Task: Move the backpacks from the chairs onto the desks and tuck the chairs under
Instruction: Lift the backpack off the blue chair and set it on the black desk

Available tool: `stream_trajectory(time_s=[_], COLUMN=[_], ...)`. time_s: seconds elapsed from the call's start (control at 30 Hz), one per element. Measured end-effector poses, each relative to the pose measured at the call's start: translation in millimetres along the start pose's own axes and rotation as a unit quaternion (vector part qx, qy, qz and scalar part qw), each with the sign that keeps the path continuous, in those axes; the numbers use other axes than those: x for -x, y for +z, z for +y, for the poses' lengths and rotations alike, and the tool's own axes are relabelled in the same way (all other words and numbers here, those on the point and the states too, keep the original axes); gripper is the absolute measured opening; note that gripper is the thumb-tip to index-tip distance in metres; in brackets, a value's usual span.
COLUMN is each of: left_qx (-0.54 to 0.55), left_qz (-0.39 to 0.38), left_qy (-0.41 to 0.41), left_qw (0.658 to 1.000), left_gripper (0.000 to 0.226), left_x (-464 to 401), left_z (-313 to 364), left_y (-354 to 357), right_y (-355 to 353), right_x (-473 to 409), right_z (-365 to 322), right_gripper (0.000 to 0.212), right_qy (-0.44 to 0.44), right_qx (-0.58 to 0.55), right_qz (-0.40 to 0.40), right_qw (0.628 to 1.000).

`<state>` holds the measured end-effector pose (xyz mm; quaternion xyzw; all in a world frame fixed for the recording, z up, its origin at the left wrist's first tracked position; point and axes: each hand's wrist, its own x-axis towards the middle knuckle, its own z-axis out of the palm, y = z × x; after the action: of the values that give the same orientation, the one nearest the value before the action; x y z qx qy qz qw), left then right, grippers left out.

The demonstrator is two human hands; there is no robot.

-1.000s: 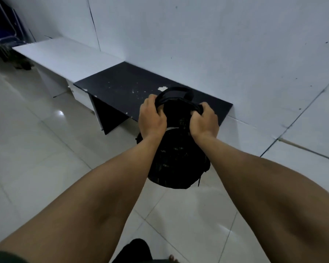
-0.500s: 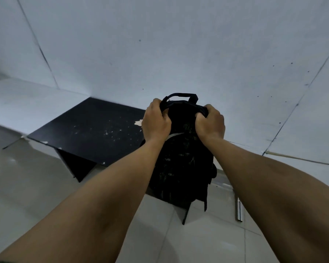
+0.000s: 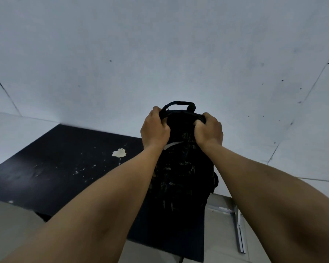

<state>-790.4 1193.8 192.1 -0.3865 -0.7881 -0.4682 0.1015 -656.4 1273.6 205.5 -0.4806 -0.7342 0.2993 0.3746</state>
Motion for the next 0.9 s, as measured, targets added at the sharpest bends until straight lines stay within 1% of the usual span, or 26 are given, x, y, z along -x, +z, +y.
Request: stream_trajectory(time_s=[0.2,0.33,0.47,0.57,0.67,0.9], left_qx=[-0.003,0.003,0.016,0.019,0.012,-0.009], left_qz=[-0.040,-0.080,-0.117,-0.136,-0.148,-0.159], left_qy=[-0.001,0.023,0.046,0.044,0.059,0.093], left_qw=[0.999,0.996,0.992,0.990,0.987,0.983], left_gripper=[0.016,0.012,0.010,0.009,0.008,0.007], left_x=[-45,-75,-97,-110,-124,-155], left_z=[6,4,-4,-12,-14,-19], left_y=[49,80,104,120,135,158], right_y=[10,17,28,37,42,50], right_x=[-64,-100,-126,-139,-154,-190], right_z=[20,34,43,51,56,60], right_gripper=[0.011,0.012,0.012,0.010,0.010,0.010], right_qy=[0.029,0.056,0.088,0.107,0.125,0.130], right_qx=[0.007,0.015,0.026,0.034,0.040,0.044], right_qz=[-0.001,0.005,0.002,0.000,0.010,0.009], right_qw=[1.000,0.998,0.996,0.994,0.991,0.991])
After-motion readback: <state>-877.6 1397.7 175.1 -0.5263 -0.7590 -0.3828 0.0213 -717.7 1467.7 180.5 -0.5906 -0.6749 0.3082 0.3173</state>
